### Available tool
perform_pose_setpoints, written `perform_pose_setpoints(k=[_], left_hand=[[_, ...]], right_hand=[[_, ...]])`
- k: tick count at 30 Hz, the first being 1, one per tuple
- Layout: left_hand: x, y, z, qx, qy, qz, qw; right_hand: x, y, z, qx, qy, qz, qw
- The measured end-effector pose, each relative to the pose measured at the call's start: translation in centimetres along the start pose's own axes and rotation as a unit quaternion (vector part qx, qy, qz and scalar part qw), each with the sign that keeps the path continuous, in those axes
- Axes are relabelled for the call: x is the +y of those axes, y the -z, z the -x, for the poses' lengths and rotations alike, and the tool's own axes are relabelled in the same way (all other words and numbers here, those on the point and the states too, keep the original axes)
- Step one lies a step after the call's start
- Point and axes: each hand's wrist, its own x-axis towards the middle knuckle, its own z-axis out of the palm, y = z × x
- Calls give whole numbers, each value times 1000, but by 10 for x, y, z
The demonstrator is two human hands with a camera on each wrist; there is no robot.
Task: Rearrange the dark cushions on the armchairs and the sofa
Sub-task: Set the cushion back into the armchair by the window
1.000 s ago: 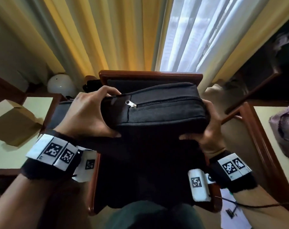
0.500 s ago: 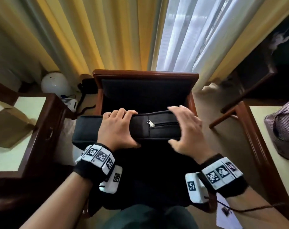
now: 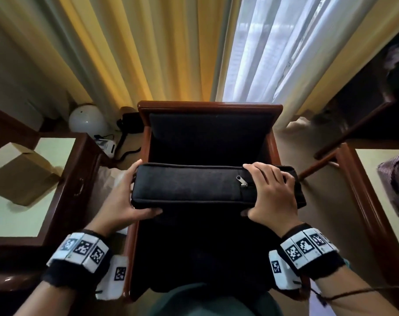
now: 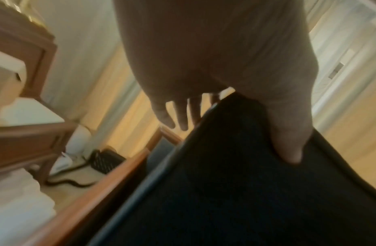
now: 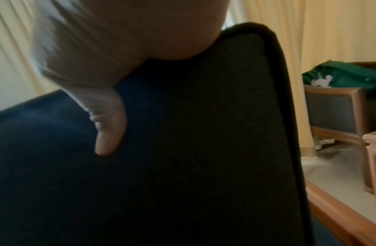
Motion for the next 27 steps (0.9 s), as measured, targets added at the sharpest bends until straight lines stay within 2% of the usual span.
perform_pose_setpoints(k=[3, 5, 7, 9, 12, 13, 16, 18, 22, 27], left_hand=[[12, -32, 2, 9, -18, 50, 999], [23, -47, 2, -13, -40, 38, 998], [41, -59, 2, -47, -79, -15, 996], [61, -72, 0, -82, -131, -24, 988], [60, -87, -18, -116, -184, -46, 975], [51, -91, -26, -128, -174, -71, 974], [19, -100, -38, -162, -73, -157, 971], [3, -105, -37, -157, -57, -190, 968], [8, -110, -34, -104, -151, -262, 947], [54, -88, -38, -46, -239, -303, 921]], right_hand=[[11, 8, 4, -31, -56, -4, 998], [9, 17, 4, -57, -67, -25, 996], [-3, 24, 3, -73, -21, -45, 996], [-18, 29, 3, -57, 23, -52, 997], [-16, 34, 7, -1, 19, -87, 996], [-11, 35, 10, 12, 16, -101, 995], [-1, 34, 21, 24, 15, -123, 992], [-1, 30, 26, 38, 16, -141, 989], [-1, 37, 23, 83, 2, -186, 979], [20, 68, 9, 121, -10, -287, 950]])
